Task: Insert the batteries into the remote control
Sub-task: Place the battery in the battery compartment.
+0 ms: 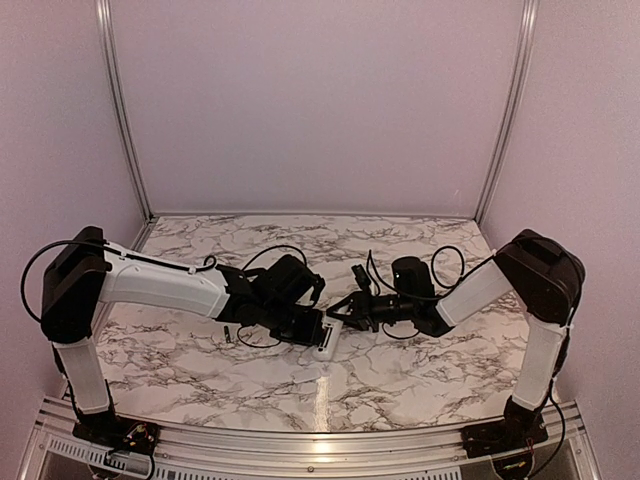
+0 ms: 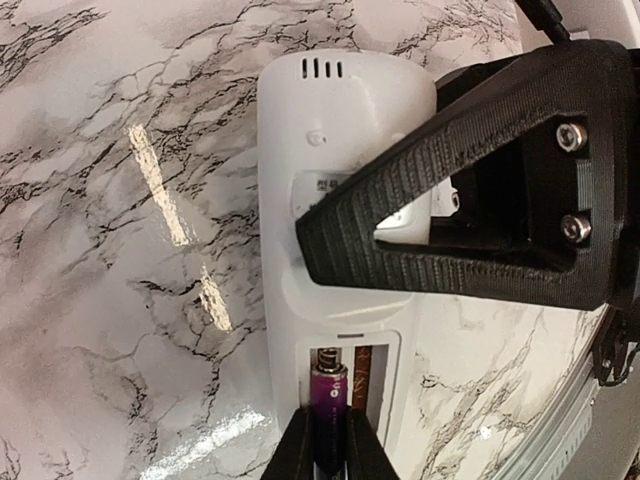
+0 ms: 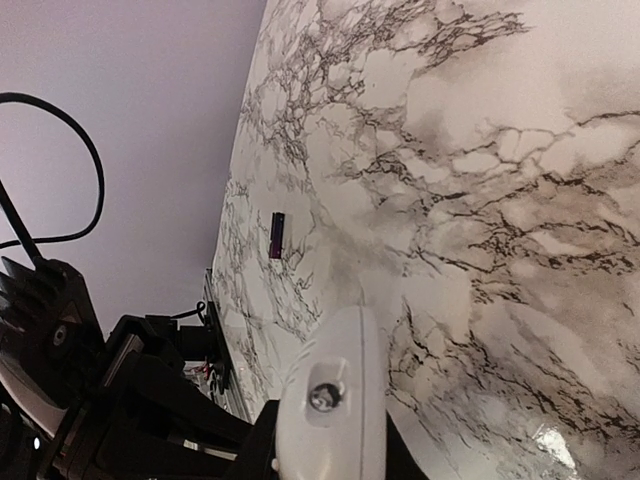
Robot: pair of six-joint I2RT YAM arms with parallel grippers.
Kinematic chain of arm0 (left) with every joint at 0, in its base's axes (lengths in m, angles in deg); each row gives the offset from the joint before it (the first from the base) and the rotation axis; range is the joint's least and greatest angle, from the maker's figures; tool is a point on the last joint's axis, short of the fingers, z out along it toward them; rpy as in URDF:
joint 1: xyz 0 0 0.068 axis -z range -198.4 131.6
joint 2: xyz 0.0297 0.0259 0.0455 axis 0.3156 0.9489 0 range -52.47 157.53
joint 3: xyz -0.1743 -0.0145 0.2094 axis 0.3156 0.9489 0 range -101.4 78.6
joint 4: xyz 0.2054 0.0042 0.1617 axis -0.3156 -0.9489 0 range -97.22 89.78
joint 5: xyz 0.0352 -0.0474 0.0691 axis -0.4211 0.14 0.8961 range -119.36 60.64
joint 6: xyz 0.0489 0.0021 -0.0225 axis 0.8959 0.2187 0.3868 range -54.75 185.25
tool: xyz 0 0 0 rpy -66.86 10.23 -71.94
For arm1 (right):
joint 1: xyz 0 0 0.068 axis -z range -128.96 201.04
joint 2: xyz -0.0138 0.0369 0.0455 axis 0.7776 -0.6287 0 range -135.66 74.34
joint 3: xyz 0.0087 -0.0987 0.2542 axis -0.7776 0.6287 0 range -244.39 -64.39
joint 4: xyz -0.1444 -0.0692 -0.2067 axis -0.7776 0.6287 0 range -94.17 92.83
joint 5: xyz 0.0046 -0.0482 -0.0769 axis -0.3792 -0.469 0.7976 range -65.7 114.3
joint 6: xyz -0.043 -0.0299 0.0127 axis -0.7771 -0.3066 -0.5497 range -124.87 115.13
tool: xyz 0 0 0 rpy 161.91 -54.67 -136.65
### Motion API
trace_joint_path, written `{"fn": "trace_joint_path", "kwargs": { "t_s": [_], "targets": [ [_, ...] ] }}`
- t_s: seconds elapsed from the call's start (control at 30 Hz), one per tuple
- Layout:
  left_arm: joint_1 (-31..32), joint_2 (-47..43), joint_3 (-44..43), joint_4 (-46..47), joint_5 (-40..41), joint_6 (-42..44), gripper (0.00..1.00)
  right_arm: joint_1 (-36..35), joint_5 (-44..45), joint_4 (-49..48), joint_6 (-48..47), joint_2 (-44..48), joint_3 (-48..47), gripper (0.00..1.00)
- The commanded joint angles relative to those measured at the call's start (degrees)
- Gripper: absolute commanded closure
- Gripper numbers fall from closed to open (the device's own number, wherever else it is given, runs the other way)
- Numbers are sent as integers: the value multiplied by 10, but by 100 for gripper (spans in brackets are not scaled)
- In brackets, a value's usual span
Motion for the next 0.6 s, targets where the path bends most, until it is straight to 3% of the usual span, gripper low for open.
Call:
{"fn": "trace_joint_path", "kwargs": {
  "t_s": [0.0, 0.23, 0.57],
  "targets": [
    [-3, 24, -15, -35, 29, -5, 88, -4, -25, -56, 30, -8, -12, 100],
    [-2, 38, -29, -54, 36, 1, 85, 0, -27, -71, 42, -9, -4, 100],
    [-3, 31, -33, -56, 41, 11, 71, 9, -35, -79, 49, -11, 3, 100]
  ]
}}
